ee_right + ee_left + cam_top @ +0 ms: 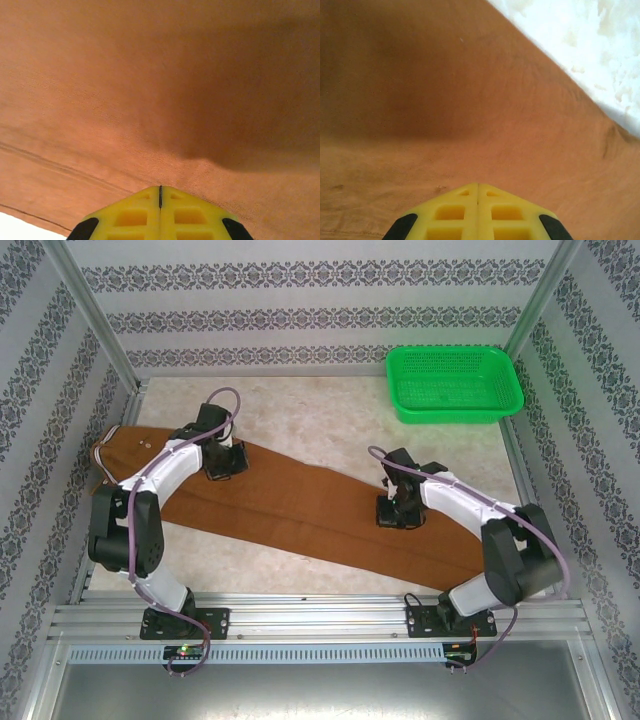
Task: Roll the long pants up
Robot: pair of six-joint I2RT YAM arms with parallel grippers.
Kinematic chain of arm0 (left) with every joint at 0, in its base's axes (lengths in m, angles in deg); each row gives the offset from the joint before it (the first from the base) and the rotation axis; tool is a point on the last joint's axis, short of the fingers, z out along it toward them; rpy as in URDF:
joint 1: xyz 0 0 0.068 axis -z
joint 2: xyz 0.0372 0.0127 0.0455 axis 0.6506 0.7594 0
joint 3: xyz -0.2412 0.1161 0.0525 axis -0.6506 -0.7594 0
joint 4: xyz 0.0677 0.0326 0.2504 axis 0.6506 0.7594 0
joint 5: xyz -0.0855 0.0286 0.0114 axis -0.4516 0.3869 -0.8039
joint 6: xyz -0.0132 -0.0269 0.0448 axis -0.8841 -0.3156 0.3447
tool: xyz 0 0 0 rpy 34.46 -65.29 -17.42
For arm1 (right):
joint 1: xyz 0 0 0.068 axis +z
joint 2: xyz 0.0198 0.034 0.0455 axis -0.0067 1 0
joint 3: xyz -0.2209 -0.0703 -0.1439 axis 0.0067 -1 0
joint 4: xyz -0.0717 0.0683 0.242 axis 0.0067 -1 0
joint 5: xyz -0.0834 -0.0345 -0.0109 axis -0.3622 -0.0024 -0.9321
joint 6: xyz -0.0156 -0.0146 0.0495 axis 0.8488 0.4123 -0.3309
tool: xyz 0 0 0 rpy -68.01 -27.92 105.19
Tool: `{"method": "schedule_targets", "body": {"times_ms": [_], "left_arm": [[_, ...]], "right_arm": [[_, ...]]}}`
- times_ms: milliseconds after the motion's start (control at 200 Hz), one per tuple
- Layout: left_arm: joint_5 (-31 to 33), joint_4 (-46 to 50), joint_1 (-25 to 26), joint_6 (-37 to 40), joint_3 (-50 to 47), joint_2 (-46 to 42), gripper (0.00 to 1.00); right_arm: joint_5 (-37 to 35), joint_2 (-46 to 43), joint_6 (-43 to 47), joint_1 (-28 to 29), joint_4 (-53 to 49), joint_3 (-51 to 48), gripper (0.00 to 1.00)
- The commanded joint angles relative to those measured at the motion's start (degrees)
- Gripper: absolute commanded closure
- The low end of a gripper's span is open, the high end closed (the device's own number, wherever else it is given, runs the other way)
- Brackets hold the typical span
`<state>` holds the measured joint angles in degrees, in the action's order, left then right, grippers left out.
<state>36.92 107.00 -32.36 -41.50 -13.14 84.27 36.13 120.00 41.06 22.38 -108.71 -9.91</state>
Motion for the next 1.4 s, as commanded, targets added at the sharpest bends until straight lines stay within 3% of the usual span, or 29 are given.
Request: {"method": "schedule_targets", "body": {"times_ms": [0,275,490,645,739,964,1094,1184,1294,1394], "left_arm": [[-1.09,1.76,0.58,2.37,-0.88,3.02,1.0],[-2.56,-2.29,0.55,-1.95,0.02,9.4,1.0],[-2.57,-4.43,0.52,-3.79,1.31,9.02,1.0],[-3.38,-5.62,0.56,-4.42,2.88,9.38,0.9],[-3.04,-6.02,0.48,-5.21,3.4,7.95,0.82],[9.11,-1.55,-0.69,-4.78,4.71,-0.79,0.62],[16.28,2.44,-3.15,-5.14,4.31,-3.38,0.53],[18.37,0.6,-8.62,-8.42,-0.04,-6.36,0.48],[15.88,-4.23,-17.54,-13.46,-4.91,-8.67,0.43],[15.19,-8.14,-22.14,-17.03,-6.39,-9.11,0.39]], "right_arm": [[0.85,4.26,-3.19,-0.32,-2.42,0.94,1.0],[-0.48,14.18,-6.63,-6.69,-2.02,7.9,1.0],[-3.13,20.86,-4.85,-12.93,-7.03,19.56,1.0],[-2.71,26.7,-5.34,-19.29,-7.79,26.37,1.0],[-3.1,25.79,-7.26,-21.63,-5.48,25.31,1.0],[-2.11,16.59,-9.35,-19.08,-0.25,18.85,1.0],[-3.52,12.12,-7.95,-14.89,-1.2,18.98,0.82],[-1.86,11.29,-7.48,-13.85,-0.96,19.21,0.67],[0.82,12.35,-7.5,-13.69,1.08,18.5,0.59],[2.91,14.72,-6.88,-13.49,1.98,18.87,0.58]]}}
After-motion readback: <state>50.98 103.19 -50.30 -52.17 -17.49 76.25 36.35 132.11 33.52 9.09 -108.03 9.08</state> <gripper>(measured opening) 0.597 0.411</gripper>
